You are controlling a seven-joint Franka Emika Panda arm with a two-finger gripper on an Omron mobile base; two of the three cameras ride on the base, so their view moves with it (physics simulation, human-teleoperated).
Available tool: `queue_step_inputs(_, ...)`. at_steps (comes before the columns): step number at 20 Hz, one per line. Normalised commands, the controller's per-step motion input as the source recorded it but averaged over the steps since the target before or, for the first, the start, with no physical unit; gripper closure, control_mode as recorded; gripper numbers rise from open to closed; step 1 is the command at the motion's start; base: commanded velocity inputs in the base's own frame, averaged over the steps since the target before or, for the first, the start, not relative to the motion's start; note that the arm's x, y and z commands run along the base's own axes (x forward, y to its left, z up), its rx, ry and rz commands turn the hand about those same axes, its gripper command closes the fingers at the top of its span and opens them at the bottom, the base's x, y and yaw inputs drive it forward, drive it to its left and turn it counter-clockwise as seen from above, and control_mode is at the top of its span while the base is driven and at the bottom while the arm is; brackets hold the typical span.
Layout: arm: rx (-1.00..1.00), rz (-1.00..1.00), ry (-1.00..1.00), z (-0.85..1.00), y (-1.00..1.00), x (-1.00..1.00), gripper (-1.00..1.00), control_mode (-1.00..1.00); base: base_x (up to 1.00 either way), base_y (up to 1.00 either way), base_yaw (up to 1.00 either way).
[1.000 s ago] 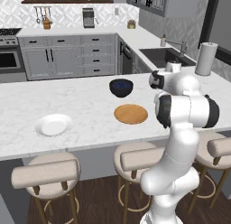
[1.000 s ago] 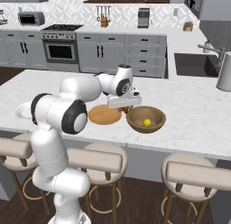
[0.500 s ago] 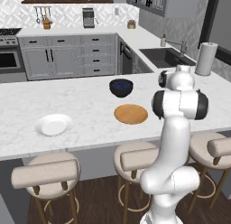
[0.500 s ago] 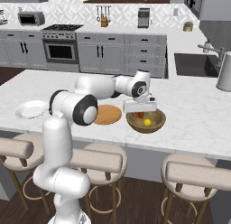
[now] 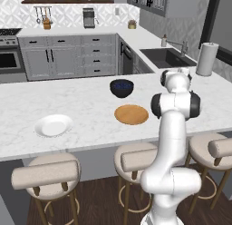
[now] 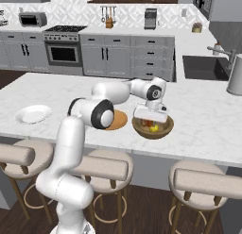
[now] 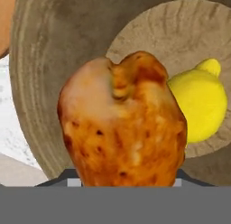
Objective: Pick the chicken drumstick and lemon from their plates and place them in the bowl. Then put the bowl in the fridge.
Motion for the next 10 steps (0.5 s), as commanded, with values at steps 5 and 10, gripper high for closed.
queue_step_inputs(5, 0.10, -0.09, 0.07, -0.09, 0.00, 0.03, -1.00, -1.00, 0.00, 0.00, 0.00)
queue_step_inputs(10, 0.00, -0.03, -0.01, 0.01, -0.02, 0.00, -1.00, -1.00, 0.00, 0.00, 0.00)
